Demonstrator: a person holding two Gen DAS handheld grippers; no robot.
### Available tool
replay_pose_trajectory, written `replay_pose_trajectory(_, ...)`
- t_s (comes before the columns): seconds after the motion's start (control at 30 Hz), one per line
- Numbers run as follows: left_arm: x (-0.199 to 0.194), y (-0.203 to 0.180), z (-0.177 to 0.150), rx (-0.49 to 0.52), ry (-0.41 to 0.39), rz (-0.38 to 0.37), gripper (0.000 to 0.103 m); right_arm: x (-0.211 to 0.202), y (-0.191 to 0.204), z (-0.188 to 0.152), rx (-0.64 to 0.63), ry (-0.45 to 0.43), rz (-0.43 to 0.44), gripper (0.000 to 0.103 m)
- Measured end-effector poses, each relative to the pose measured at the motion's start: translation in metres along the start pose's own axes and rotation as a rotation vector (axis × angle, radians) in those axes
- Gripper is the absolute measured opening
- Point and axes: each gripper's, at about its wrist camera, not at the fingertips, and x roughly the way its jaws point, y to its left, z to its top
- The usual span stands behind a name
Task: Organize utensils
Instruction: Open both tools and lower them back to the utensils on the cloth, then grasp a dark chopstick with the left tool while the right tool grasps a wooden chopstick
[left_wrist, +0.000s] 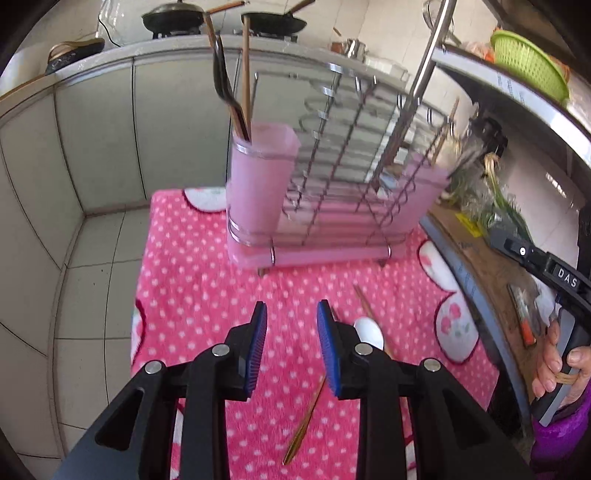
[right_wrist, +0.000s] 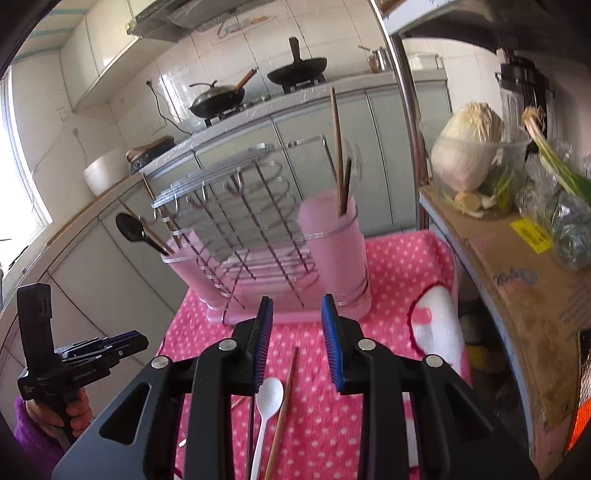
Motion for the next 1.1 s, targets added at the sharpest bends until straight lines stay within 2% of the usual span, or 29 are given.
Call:
replay_pose_trajectory(0.13,0.026,-0.008,-0.032,0.039,0.102,-0.014,0.027,0.018,-0.007,-0.022,0.039,0.089,-0.003,0.028)
replay_pose_trajectory(0.3,0.055,-0.021,-0.053,0.086,0.197,-0.018,0.025,0.029,-0.013,-0.036,0.070,0.133,0.002,0.028)
replay_pose_trajectory(0.7,0.104,-0.060,-0.052,0.246,0.260,0.060,0.018,0.045,-0.024,-0.049,0.116,0.188,0.022,0.028)
replay_pose_trajectory(0.73,0.107,-0.061,-0.052,0.249,0.254,0.062,0.017,0.045,-0.025,-0.049,0.120,0.188,0.023,0.028)
replay_pose_trajectory(0.77,0.108,-0.062,-0.051,0.257,0.247,0.069,0.009,0.046,-0.027,-0.049,0.124,0.189,0.025,0.028)
replay_pose_trajectory(0.8,0.108,-0.062,-0.049,0.254,0.239,0.083,0.005,0.047,-0.028,-0.049,0.131,0.191,0.030,0.028)
replay_pose_trajectory(0.9,0.108,-0.055,-0.046,0.192,0.233,0.091,0.003,0.050,-0.030,-0.049,0.150,0.202,0.046,0.028)
replay_pose_trajectory(1.1,0.092,-0.023,-0.041,0.055,0.232,0.134,0.002,0.062,-0.023,-0.048,0.124,0.229,0.048,0.028)
